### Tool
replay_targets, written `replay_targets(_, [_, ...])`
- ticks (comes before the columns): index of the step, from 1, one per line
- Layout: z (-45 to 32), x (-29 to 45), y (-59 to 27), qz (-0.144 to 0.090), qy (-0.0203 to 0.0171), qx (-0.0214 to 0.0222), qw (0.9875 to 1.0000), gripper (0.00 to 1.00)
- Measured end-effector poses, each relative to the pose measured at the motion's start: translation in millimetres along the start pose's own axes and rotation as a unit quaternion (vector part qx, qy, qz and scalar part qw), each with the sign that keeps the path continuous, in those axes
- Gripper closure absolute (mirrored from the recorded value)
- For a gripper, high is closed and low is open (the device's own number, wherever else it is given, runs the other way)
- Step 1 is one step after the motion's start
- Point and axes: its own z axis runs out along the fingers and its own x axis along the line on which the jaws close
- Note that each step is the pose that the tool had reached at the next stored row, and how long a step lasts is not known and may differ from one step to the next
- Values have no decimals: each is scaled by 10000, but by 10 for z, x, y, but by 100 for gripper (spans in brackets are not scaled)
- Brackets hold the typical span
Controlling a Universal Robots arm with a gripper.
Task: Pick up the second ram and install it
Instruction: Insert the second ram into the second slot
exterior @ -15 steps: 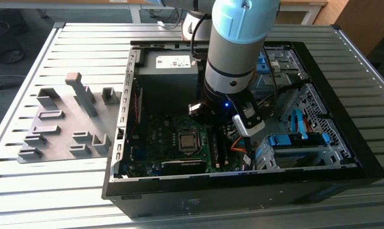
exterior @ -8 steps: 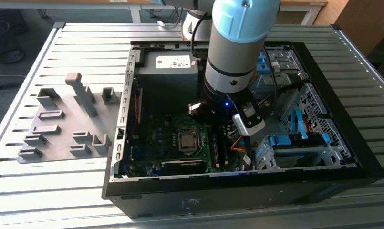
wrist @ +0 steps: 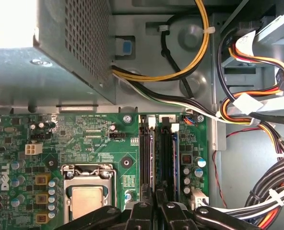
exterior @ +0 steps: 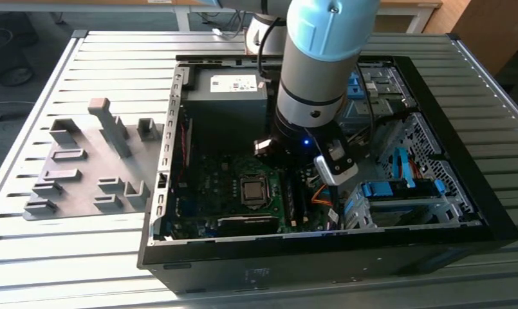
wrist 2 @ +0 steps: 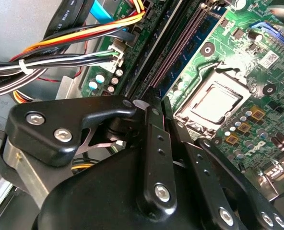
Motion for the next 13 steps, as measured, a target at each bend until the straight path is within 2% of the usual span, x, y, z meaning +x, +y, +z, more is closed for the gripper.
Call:
replay_targets(4, [-1, 0, -11, 0, 1, -23, 10000, 86])
replay_targets(7, [-1, 0, -12, 0, 2, -70, 10000, 86])
replay_targets(13, [0, 0, -12, 0, 3, -75, 10000, 86])
